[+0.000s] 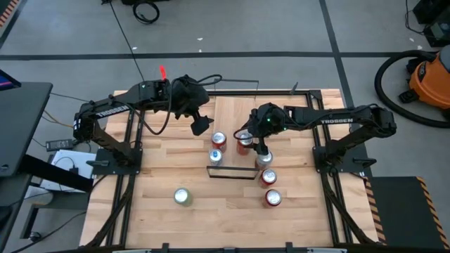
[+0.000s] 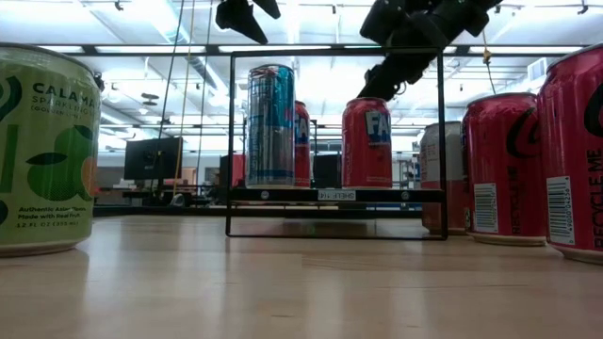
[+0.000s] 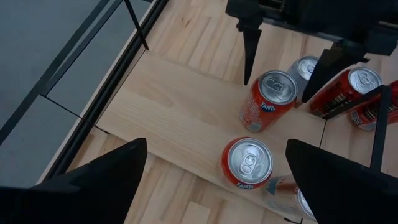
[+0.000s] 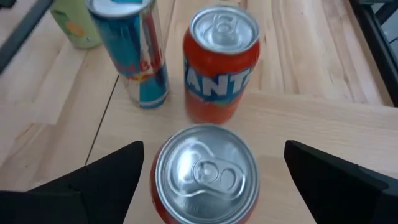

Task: Place canned beverage on shelf
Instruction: Put the top red black soda can on the shelf

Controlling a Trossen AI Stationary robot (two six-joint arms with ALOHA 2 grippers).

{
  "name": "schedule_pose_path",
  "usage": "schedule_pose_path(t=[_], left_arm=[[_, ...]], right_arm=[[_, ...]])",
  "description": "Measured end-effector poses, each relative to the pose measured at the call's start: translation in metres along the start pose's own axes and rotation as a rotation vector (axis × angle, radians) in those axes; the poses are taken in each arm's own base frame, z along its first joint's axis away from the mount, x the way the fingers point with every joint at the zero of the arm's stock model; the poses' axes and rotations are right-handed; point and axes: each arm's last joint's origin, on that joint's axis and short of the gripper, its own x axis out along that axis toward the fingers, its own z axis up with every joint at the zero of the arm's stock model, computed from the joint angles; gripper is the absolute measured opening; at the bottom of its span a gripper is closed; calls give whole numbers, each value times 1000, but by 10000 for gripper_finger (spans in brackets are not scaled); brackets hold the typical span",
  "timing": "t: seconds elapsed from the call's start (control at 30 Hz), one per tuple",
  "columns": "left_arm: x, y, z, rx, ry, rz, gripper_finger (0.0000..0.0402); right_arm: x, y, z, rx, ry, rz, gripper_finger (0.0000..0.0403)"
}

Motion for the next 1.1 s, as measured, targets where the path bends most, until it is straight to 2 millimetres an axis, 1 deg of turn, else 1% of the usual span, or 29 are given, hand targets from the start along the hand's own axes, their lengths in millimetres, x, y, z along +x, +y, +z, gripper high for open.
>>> schedule_pose_path(t=[0.1,0.3,0.5,0.73,0.87,1.1], left_arm=[[0,0,0,0,0,0,396],[0,0,0,0,0,0,396],[0,0,0,23,-3,-1,396],[0,0,2,35,-21,-2,396],[0,0,2,57,-21,-2,396],[0,0,2,67,-22,-2,396]], right_arm=[[-6,0,7,11,15,2,400],[-23,0,17,85,126,-14,400],[-40,8,27,115,225,-32,399],[-44,25,19,169,350,6,399],[-45,34,17,209,387,16,398],[-46,52,16,204,422,52,398]])
